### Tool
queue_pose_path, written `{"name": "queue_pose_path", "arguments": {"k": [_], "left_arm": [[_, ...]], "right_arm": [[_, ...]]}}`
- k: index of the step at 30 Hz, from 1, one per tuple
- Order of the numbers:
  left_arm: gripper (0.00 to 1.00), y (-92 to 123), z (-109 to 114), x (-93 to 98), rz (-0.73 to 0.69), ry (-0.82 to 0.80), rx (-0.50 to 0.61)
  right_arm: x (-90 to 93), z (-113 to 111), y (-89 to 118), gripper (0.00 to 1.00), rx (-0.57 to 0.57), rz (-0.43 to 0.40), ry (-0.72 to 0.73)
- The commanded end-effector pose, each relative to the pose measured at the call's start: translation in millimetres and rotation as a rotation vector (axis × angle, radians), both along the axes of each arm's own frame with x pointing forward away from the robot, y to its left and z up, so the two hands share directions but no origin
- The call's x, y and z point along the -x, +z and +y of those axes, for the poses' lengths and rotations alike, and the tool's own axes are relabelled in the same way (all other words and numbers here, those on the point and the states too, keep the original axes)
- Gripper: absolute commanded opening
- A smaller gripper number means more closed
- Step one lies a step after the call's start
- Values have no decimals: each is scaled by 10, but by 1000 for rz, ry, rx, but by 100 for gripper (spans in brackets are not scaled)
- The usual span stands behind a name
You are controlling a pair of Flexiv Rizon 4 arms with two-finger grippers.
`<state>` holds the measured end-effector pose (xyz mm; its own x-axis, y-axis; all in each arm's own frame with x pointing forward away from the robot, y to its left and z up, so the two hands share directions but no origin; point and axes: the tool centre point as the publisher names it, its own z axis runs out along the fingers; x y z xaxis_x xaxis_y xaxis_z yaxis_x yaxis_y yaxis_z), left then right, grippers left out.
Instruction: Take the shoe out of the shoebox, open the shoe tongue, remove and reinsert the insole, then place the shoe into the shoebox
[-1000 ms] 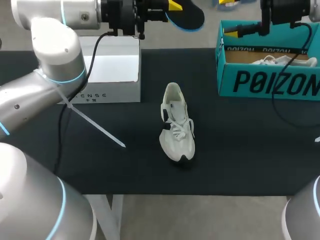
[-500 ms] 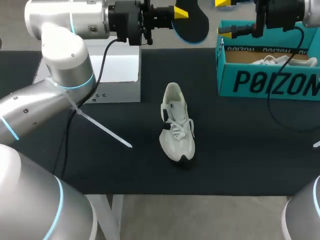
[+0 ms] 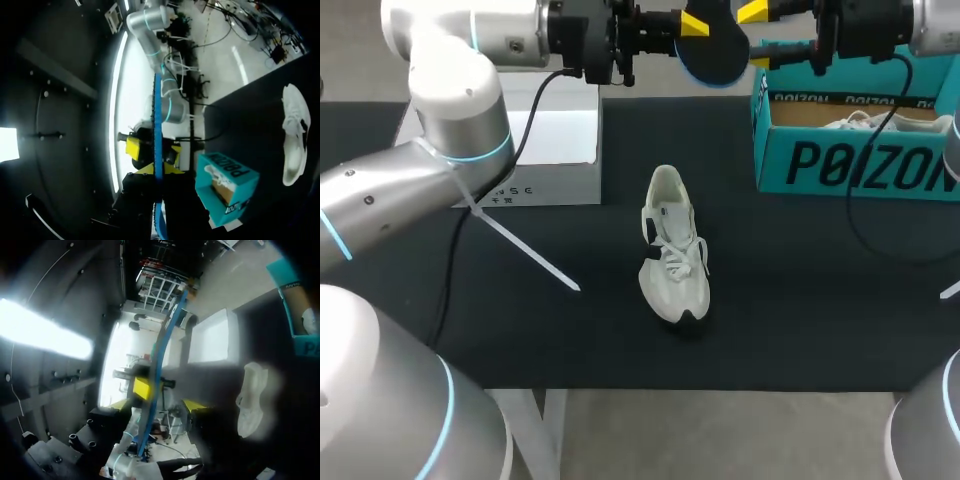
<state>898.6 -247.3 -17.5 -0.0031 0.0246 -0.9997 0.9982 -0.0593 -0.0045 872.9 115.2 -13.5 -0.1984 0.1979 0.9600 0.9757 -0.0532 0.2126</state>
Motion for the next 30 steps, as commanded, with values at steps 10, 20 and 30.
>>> {"name": "queue_pose_path", "arguments": {"k": [10,20,30], "left_arm": [[0,-13,-163,-42,-7,-25,12],[0,-4,-162,-64,-8,-7,27],[100,16,-167,-51,-8,-18,21]], "right_arm": [[-37,123,2,44,2,11,25],[-26,124,-17,33,1,16,29],[-21,123,-50,0,6,16,29]]}}
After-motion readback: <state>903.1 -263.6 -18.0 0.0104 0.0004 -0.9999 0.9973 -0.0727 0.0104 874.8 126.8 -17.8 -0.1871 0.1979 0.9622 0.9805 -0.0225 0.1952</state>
